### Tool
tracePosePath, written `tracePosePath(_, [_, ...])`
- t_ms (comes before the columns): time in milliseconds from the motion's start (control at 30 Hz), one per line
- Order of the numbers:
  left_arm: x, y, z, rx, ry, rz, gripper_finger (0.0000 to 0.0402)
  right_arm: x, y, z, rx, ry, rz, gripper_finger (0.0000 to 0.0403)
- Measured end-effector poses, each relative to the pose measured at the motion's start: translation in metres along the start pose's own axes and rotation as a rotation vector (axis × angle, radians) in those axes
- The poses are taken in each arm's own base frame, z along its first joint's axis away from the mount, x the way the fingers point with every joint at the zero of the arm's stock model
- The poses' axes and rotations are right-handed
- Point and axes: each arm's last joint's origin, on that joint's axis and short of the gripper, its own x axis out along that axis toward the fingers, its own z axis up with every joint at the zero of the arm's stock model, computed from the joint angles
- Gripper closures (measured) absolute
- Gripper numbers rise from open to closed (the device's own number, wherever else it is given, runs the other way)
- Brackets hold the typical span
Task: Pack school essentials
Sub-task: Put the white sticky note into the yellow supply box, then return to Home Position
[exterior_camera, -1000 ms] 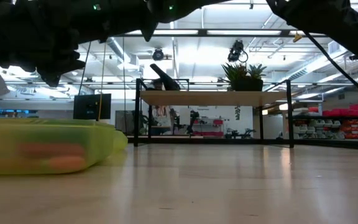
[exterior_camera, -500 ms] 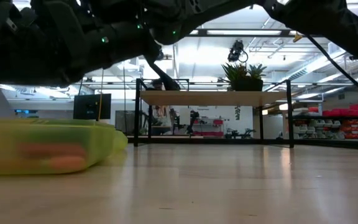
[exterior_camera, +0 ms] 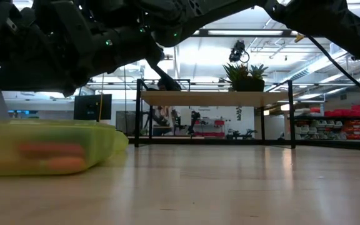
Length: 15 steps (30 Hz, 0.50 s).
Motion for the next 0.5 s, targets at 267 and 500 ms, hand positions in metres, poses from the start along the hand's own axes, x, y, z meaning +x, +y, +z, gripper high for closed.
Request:
tracePosePath(267, [0.000,0.000,0.000,0.000,0.000,0.000,0.0251,-0.003,-0.005,-0.001,0.063,-0.005,-0.008,0.0303])
tracePosePath(500, [0.000,0.000,0.000,0.000,0.000,0.000,0.0252,-0.005,-0.012,-0.001,0.133,-0.009,-0.071,0.0268])
